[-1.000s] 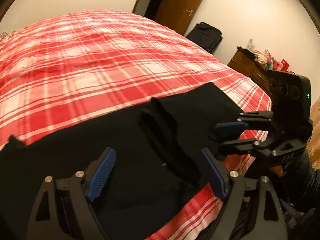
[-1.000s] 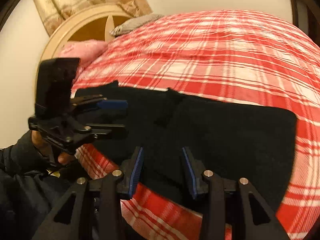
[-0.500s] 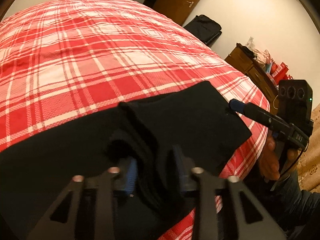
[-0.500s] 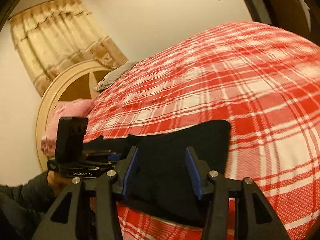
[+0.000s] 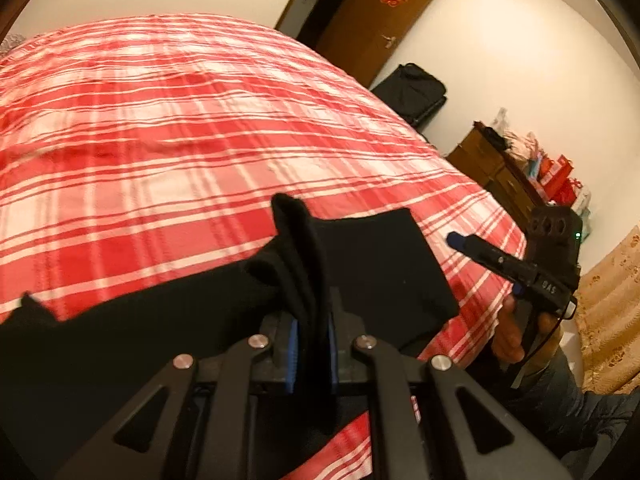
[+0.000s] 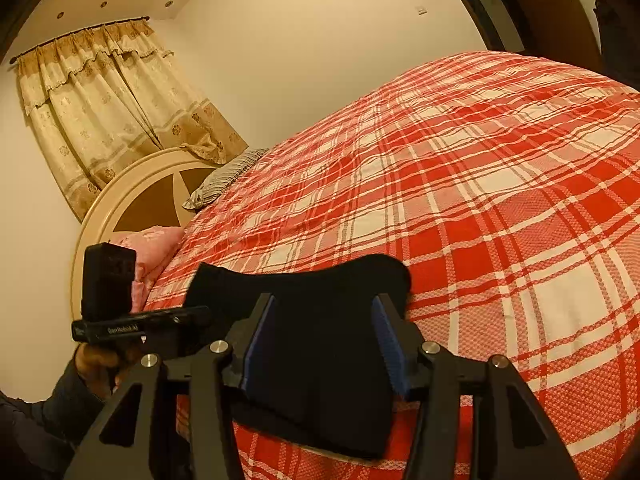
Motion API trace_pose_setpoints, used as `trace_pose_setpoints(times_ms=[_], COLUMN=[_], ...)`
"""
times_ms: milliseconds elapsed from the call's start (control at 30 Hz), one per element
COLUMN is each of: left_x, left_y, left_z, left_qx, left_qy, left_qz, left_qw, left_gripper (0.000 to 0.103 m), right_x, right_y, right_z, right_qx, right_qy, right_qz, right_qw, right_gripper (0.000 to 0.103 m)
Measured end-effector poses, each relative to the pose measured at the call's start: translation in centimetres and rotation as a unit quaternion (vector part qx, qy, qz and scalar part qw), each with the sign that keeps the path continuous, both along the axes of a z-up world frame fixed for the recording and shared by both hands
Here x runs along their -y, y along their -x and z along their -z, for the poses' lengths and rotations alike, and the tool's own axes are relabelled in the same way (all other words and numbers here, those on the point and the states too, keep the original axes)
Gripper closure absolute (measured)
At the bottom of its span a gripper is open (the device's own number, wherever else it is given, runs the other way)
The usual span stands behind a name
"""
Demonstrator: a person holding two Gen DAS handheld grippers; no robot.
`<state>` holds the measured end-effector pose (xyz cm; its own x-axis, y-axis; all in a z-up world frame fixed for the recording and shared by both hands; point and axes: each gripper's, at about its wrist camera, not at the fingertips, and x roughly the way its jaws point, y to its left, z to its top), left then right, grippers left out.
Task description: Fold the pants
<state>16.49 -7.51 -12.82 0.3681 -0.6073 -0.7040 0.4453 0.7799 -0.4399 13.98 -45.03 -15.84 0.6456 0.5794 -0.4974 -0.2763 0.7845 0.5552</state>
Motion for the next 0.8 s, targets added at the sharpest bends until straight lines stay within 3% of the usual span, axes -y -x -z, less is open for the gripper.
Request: trace_pose_setpoints(times_ms=[100, 400, 533, 600, 800], left_x=[-0.5, -2.8, -2.4, -2.0, -1.7], left_y=[-0.1, 0.1, -0.1, 0.1, 1.4], left_z=[1.1, 2.0, 3.3, 4.0, 4.3], left_qx=[-0.013, -0.025, -0.033, -0.036, -0.023], left_qy=[-0.015, -0.006, -0.026, -0.041, -0.071], left_qz=[-0.007, -0.036, -0.035, -0.036, -0.030], left_qw=[0.9998, 0.9990, 0.9985, 0.9979, 0.9968], left_gripper=[0.091, 0.091, 0.091, 0.087, 0.084], right_x=[-0.7, -4.6, -5.8, -5.6, -4.5], right_y=[0.1, 1.5, 1.1, 0.1, -0.1], right_z=[0.0, -0.1, 1.6, 3.5, 2.8], right_qx=[0.002, 0.025, -0.012, -0.064, -0.068], right_qy=[0.008, 0.052, 0.099, 0.123, 0.102], right_qz=[-0.013, -0.101, -0.099, -0.091, -0.093], right_qw=[1.000, 0.993, 0.990, 0.986, 0.988], right_gripper=[0.050, 0.050, 0.050, 0.050, 0.050])
